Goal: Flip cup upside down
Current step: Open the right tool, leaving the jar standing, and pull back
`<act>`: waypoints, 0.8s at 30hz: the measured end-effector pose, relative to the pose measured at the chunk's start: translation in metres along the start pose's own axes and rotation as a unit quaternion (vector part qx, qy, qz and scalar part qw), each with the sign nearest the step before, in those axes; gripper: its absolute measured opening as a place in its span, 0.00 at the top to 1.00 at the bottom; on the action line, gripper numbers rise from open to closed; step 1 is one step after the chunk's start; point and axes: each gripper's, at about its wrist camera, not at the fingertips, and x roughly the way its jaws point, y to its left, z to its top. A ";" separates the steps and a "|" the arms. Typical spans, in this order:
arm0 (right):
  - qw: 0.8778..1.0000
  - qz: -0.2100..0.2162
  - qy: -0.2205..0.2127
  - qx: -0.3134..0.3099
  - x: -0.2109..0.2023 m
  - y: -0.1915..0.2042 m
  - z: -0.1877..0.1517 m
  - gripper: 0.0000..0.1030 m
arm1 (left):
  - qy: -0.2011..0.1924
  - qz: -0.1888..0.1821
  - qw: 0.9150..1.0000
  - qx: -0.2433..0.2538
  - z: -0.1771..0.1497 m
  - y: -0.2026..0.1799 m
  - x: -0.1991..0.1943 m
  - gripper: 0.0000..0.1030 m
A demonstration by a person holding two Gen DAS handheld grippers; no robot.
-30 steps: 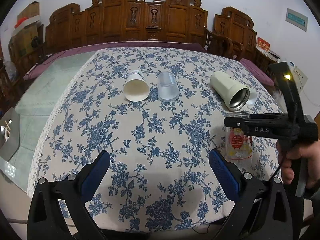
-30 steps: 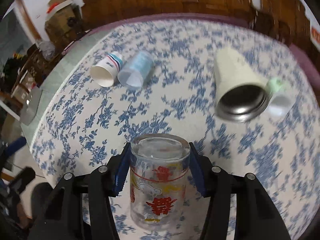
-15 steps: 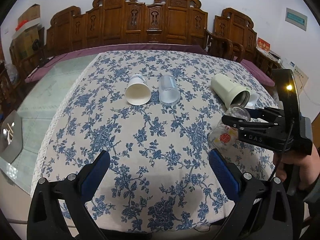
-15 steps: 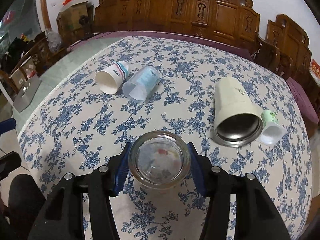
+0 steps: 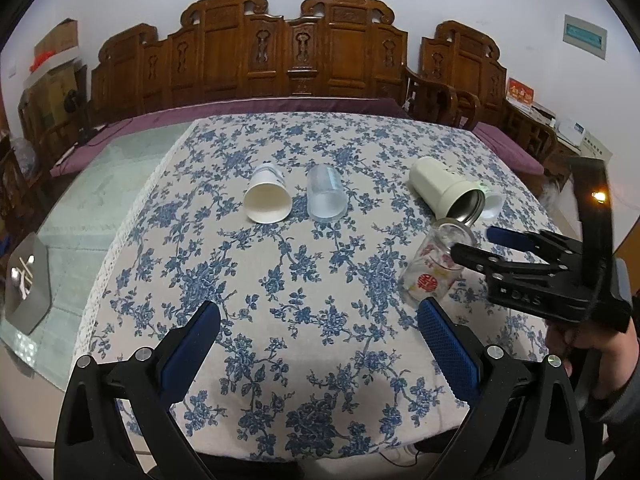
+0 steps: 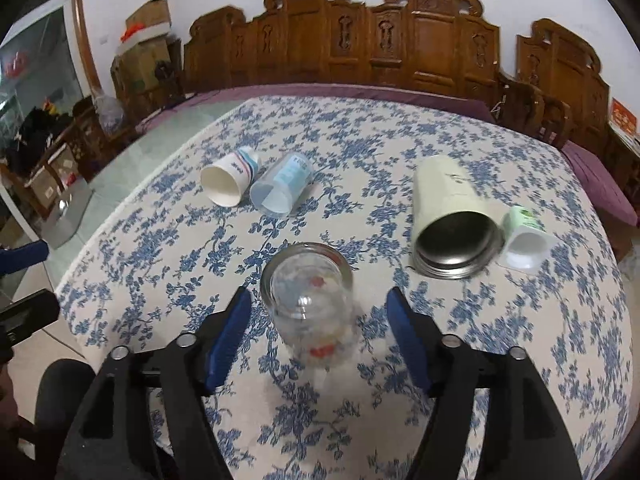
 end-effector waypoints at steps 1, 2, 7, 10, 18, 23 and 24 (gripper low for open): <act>1.000 -0.001 -0.006 0.005 -0.007 -0.002 -0.003 0.22 | -0.001 0.000 1.000 0.001 0.000 -0.002 -0.002 0.08; 1.000 -0.002 -0.010 0.009 -0.012 -0.004 -0.005 0.18 | -0.003 -0.001 1.000 0.003 -0.001 -0.004 -0.005 0.08; 0.999 -0.013 -0.035 0.030 -0.045 -0.012 -0.021 0.03 | -0.006 0.004 1.000 0.004 -0.006 -0.014 -0.018 0.08; 0.998 -0.019 -0.042 0.037 -0.062 -0.014 -0.030 0.02 | -0.008 0.011 1.000 0.005 -0.011 -0.019 -0.025 0.08; 0.995 -0.042 -0.071 0.049 -0.107 -0.014 -0.056 0.02 | -0.010 0.029 0.999 0.012 -0.023 -0.033 -0.044 0.08; 0.994 -0.045 -0.082 0.058 -0.128 -0.015 -0.070 0.03 | -0.016 0.018 1.000 0.006 -0.033 -0.036 -0.055 0.08; 0.994 -0.046 -0.084 0.060 -0.132 -0.014 -0.073 0.02 | -0.017 0.019 1.000 0.005 -0.034 -0.037 -0.057 0.08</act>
